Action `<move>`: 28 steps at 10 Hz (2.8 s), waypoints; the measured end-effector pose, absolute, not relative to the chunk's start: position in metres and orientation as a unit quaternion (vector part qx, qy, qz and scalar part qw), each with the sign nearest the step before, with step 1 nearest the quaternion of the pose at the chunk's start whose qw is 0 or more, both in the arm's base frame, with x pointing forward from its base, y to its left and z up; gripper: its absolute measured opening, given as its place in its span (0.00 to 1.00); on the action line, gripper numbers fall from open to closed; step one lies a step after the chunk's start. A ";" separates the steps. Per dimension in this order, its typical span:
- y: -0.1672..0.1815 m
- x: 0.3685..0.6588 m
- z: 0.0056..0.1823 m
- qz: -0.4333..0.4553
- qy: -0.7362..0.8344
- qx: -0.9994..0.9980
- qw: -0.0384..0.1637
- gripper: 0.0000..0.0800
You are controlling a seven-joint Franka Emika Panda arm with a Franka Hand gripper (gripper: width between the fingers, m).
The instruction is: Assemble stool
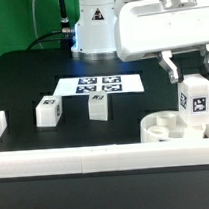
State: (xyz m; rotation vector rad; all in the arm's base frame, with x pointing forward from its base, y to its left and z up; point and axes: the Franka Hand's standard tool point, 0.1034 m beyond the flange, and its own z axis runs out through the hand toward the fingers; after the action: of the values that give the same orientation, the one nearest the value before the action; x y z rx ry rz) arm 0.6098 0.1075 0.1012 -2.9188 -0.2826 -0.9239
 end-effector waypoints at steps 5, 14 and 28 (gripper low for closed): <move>0.108 0.611 0.106 -0.299 -0.093 -0.949 0.034 0.80; 0.107 0.611 0.120 -0.206 -0.105 -0.972 0.036 0.81; 0.106 0.620 0.107 -0.068 -0.044 -0.995 0.054 0.81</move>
Offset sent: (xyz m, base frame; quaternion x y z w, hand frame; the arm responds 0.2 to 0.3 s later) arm -0.0050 -0.0016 0.0079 -0.0045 -0.0091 -0.0042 0.9999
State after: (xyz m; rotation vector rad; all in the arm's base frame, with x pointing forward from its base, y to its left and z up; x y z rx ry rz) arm 0.6195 0.1058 0.1074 -3.0243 -0.1347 -0.2065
